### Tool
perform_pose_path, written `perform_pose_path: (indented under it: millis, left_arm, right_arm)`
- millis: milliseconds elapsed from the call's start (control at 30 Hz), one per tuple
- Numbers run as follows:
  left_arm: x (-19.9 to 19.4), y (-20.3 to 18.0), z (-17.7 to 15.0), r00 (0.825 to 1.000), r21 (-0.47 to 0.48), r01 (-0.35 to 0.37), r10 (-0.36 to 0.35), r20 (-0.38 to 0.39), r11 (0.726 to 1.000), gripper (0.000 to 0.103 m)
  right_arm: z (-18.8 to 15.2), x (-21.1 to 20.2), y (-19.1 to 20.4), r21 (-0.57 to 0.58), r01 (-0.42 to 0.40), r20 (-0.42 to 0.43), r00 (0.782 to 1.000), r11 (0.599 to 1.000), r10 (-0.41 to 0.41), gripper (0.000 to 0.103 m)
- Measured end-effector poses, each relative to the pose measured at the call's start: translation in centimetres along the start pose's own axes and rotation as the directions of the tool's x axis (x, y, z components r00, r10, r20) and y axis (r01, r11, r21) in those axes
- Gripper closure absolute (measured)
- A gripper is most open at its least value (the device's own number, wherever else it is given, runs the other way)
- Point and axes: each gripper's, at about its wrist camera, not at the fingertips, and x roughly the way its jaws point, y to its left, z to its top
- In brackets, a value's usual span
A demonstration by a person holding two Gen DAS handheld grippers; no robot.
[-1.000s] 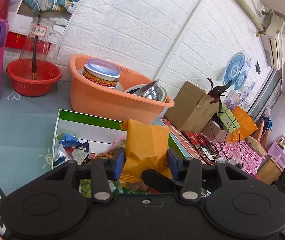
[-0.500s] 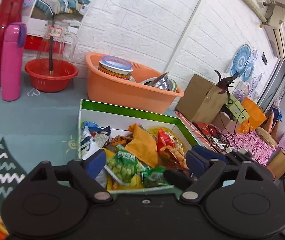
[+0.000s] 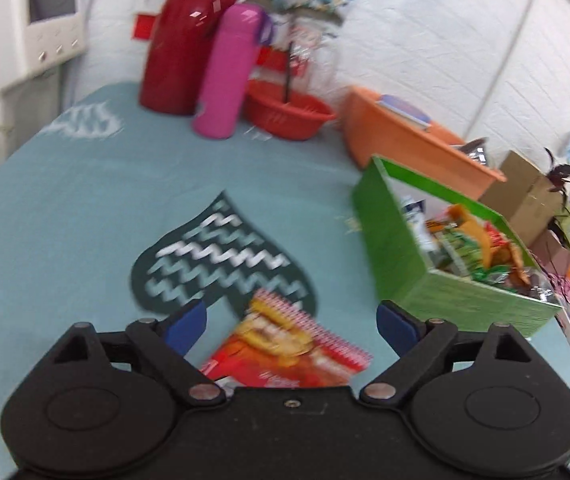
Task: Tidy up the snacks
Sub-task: 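Move both open tools toward the red noodle-snack bag on the table, then close both tools on the red noodle-snack bag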
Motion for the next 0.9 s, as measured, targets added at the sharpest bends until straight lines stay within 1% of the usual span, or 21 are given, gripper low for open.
perform_pose_path:
  millis: [33,100,167,200,233,267,367,467,533,633,733,900]
  left_arm:
    - [0.2,0.7,-0.3,1.0,-0.033,0.009,-0.01,-0.018,0.999,0.0]
    - [0.5,1.6,-0.8,0.996,-0.078,0.054,-0.059,-0.061,0.995,0.0]
    - [0.3,1.1,-1.6,0.993,-0.064,0.08,-0.085,-0.083,0.995,0.023]
    - [0.2,0.7,-2.3,0.99,-0.061,0.101,-0.106,-0.094,0.993,0.042]
    - [0.1,0.1,-3.0,0.986,-0.066,0.124,-0.131,-0.108,0.99,0.044]
    - [-0.1,-0.6,-3.7,0.982,-0.073,0.147,-0.155,-0.111,0.986,0.044]
    - [-0.5,-3.7,-5.8,0.967,-0.04,0.218,-0.221,-0.125,0.975,0.045]
    - [-0.5,-6.3,-7.5,0.939,-0.063,0.298,-0.304,-0.16,0.953,0.043]
    - [-0.5,-7.1,-8.2,0.922,-0.105,0.33,-0.344,-0.177,0.938,0.035]
    - [-1.2,-8.1,-8.7,0.917,-0.092,0.344,-0.355,-0.182,0.935,0.029]
    - [-1.6,-8.4,-8.7,0.914,-0.087,0.349,-0.359,-0.187,0.933,0.029]
    - [-1.5,-8.3,-8.7,0.919,-0.084,0.34,-0.35,-0.182,0.937,0.029]
  right_arm:
    - [-0.4,-0.1,0.4,0.004,-0.011,-0.009,1.0,1.0,0.011,0.0]
    - [-1.1,-0.2,0.9,0.007,-0.017,-0.03,0.999,1.0,0.017,0.0]
    - [-1.6,-0.3,1.1,0.017,-0.014,-0.049,0.999,1.0,0.015,0.0]
    - [-1.9,-0.3,1.1,0.024,-0.015,-0.056,0.998,1.0,0.016,0.0]
    - [-2.1,-0.3,1.1,0.037,-0.017,-0.062,0.998,0.999,0.019,0.0]
    - [-2.4,-0.2,1.0,0.053,-0.019,-0.067,0.997,0.998,0.023,0.0]
    - [-3.7,0.1,1.0,0.081,-0.028,-0.1,0.994,0.996,0.036,0.0]
    - [-5.3,0.5,1.0,0.095,-0.014,-0.153,0.988,0.995,0.029,0.0]
    - [-6.2,0.5,0.8,0.107,-0.006,-0.175,0.984,0.994,0.025,0.0]
    - [-7.1,0.2,0.4,0.132,-0.001,-0.194,0.981,0.991,0.027,0.0]
    - [-7.7,0.3,-0.1,0.169,-0.007,-0.208,0.977,0.986,0.042,0.0]
    - [-7.8,1.0,-0.3,0.208,-0.009,-0.207,0.977,0.978,0.053,0.001]
